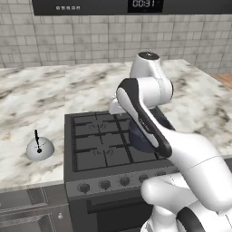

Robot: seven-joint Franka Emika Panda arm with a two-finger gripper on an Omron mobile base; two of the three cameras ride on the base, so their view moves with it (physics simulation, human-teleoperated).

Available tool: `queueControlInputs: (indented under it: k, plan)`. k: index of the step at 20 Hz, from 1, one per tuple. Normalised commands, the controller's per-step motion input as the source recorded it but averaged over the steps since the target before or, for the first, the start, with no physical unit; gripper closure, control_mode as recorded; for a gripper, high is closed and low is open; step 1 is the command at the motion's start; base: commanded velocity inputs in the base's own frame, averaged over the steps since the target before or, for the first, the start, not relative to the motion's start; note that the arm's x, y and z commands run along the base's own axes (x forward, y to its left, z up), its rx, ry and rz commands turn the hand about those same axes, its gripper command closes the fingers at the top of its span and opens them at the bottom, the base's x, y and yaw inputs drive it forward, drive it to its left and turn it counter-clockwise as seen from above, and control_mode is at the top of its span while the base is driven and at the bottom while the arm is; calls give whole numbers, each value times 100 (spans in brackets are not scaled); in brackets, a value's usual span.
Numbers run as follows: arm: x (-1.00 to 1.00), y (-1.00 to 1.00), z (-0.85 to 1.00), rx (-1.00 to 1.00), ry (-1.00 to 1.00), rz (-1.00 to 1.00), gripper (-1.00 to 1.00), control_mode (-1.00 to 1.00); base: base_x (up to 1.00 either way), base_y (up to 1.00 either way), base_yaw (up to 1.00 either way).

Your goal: Pick the kettle from the counter and place it on a stove burner. Then turn the burner on.

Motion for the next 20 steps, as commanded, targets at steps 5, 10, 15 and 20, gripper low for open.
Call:
queueControlInputs:
  k: [5,10,15,20]
  plan:
    - [0,59,-16,0,5,0,-100,-100,0,0,0]
    - [0,51,-27,0,3,0,-100,-100,0,0,0]
    - [0,51,-27,0,4,0,-100,-100,0,0,0]
    - [0,43,-21,0,5,0,-100,-100,0,0,0]
